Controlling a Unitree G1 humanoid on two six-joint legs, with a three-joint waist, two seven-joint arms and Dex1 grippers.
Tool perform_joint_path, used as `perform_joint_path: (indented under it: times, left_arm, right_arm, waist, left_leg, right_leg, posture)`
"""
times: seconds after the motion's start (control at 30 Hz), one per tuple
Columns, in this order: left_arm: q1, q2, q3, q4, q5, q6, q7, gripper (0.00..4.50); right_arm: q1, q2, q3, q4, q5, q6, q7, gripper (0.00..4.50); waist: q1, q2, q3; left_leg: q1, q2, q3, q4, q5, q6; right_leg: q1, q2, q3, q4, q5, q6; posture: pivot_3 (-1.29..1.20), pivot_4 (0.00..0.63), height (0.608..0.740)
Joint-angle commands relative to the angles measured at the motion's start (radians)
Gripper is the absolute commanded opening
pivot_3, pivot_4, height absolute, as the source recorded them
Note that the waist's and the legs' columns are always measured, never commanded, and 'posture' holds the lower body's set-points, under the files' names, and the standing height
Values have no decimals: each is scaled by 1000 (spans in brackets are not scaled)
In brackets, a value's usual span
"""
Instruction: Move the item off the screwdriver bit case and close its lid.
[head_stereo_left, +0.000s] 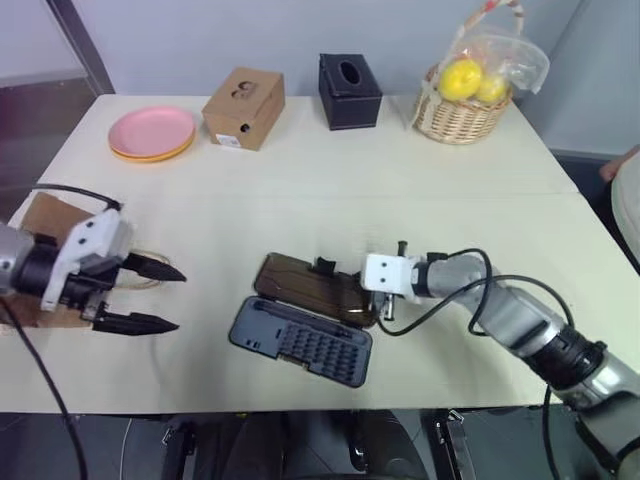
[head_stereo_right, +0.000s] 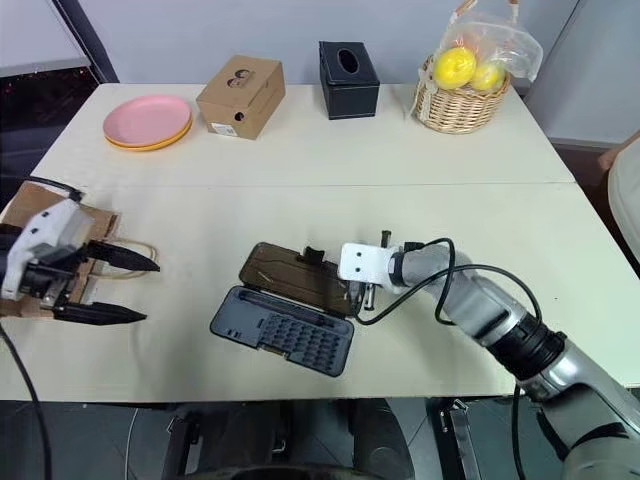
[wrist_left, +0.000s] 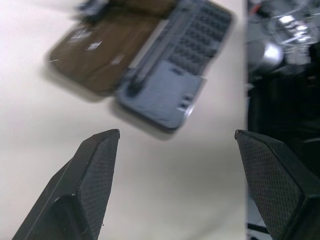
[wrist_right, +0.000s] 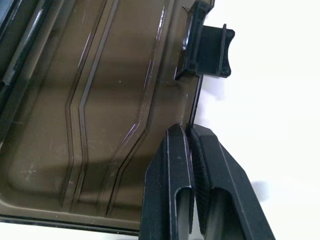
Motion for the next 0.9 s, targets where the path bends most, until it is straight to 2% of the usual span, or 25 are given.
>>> perform_joint_path:
  times: [0.03,0.23,0.37,0.53,0.63,0.77,0.87,0.9]
  left_arm:
    - [21,-14,-4,-64,-26,12,11,3858]
    - [52,-34,3,-110,-47,34,34,3858]
    - [85,-39,14,-130,-57,39,41,3858]
    - [99,-65,-12,-167,-68,46,63,3858]
    - [83,-98,-44,-180,-76,59,95,3858]
    - [48,-194,-88,-195,-96,94,189,3858]
    - [45,-252,-135,-210,-87,99,226,3019]
    - [52,-263,-153,-218,-75,87,229,2527]
  right_arm:
    - [-24,-25,-39,144,-35,-148,106,27]
    - [-59,59,-74,256,-8,-153,229,27]
    - [-37,64,-64,261,-37,-276,312,27]
    - [-99,66,-53,369,-119,-460,363,27]
    - [-137,90,-67,406,-138,-436,364,27]
    - [-120,100,-82,361,-134,-369,382,27]
    - [-90,102,-87,325,-138,-330,375,0]
    - [-83,103,-89,315,-141,-319,375,0]
  waist:
    - [0,0,0]
    - [-3,0,0]
    - [-3,0,0]
    - [-2,0,0]
    - [-2,0,0]
    - [-2,0,0]
    - [-2,0,0]
    - [-3,0,0]
  left_leg:
    - [0,0,0,0,0,0]
    - [1,1,-1,0,0,0]
    - [1,2,-1,0,0,0]
    - [1,1,-2,-1,0,0]
    - [1,1,-2,-1,0,0]
    - [1,1,-4,-1,0,0]
    - [1,1,-6,0,0,0]
    - [1,1,-6,0,0,0]
  right_leg:
    - [0,0,0,0,0,0]
    - [0,2,0,2,0,0]
    - [0,2,0,2,0,0]
    - [0,2,-1,2,0,0]
    - [0,2,-1,2,0,0]
    - [0,2,-1,2,0,0]
    - [0,2,-1,3,1,1]
    - [0,1,-1,3,1,1]
  posture:
    - [0,150,740]
    - [0,150,740]
    - [0,150,740]
    - [0,150,740]
    - [0,150,740]
    - [0,150,740]
    - [0,150,740]
    - [0,150,740]
